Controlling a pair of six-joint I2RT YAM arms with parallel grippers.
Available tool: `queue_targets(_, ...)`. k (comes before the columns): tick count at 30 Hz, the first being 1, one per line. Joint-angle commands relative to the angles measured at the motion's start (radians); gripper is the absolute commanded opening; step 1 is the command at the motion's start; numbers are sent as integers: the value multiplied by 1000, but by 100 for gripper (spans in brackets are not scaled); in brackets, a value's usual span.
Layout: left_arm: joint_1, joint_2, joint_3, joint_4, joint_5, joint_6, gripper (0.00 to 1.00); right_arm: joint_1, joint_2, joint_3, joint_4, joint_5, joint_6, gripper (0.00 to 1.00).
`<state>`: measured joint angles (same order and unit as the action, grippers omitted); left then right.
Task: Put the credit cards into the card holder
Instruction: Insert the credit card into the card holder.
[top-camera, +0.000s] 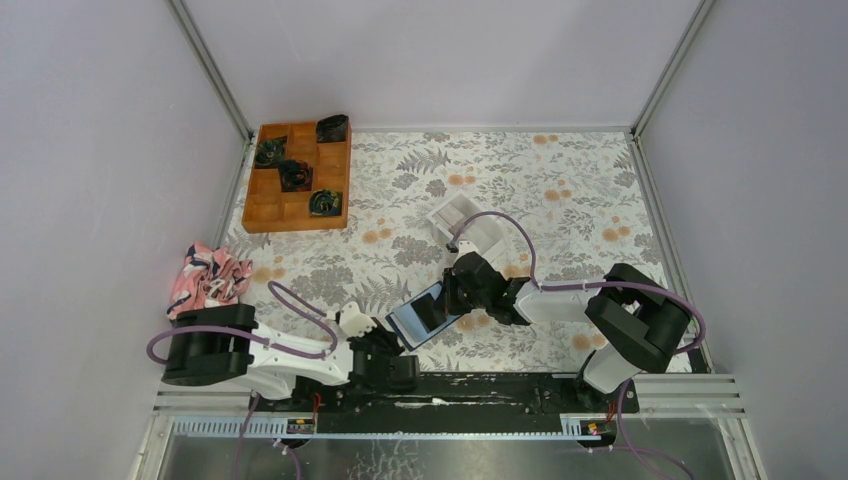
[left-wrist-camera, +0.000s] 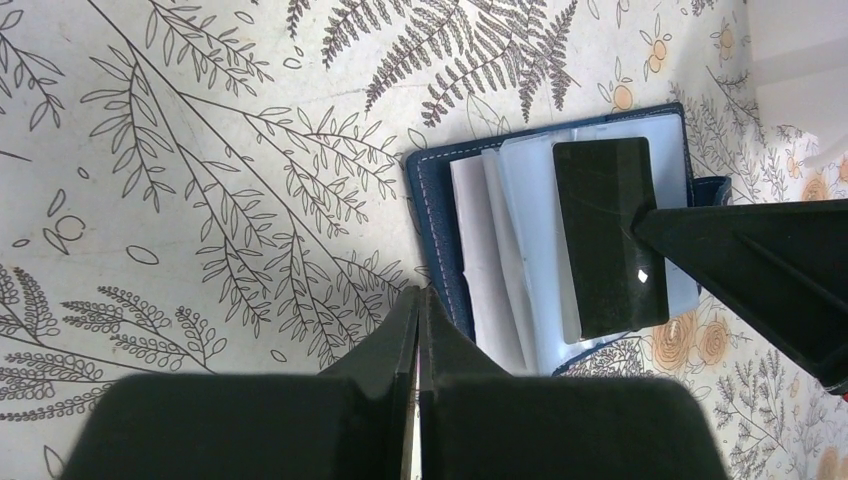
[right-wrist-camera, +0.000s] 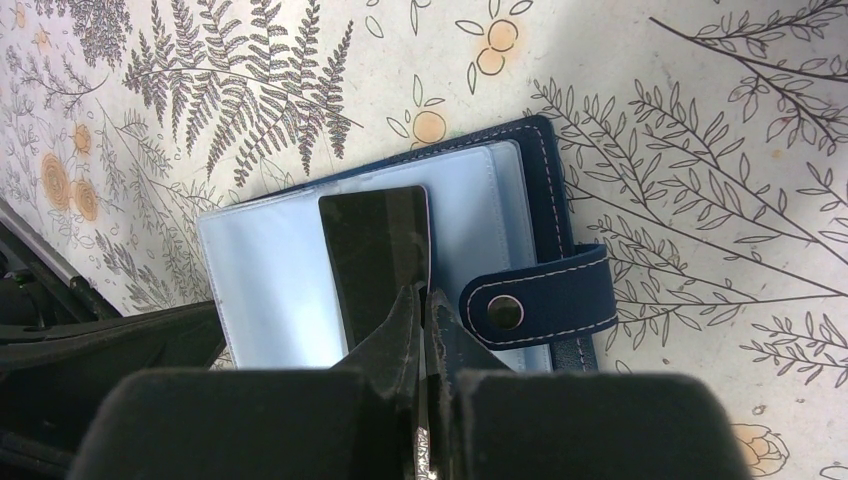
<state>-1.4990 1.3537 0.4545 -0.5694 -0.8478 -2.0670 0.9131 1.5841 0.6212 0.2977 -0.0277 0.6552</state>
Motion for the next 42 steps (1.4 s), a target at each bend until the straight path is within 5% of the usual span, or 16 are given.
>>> queue_targets(1, -7, 53, -53, -74, 131, -5, 0, -5, 32, -34, -182, 53, -67, 0)
queue_targets(26, -5, 60, -78, 8, 75, 24, 0, 34, 2, -18, -205, 28, -60, 0)
queue_targets(42, 95, 11, -146, 329, 112, 336, 0, 45, -23, -15, -221, 33, -53, 0)
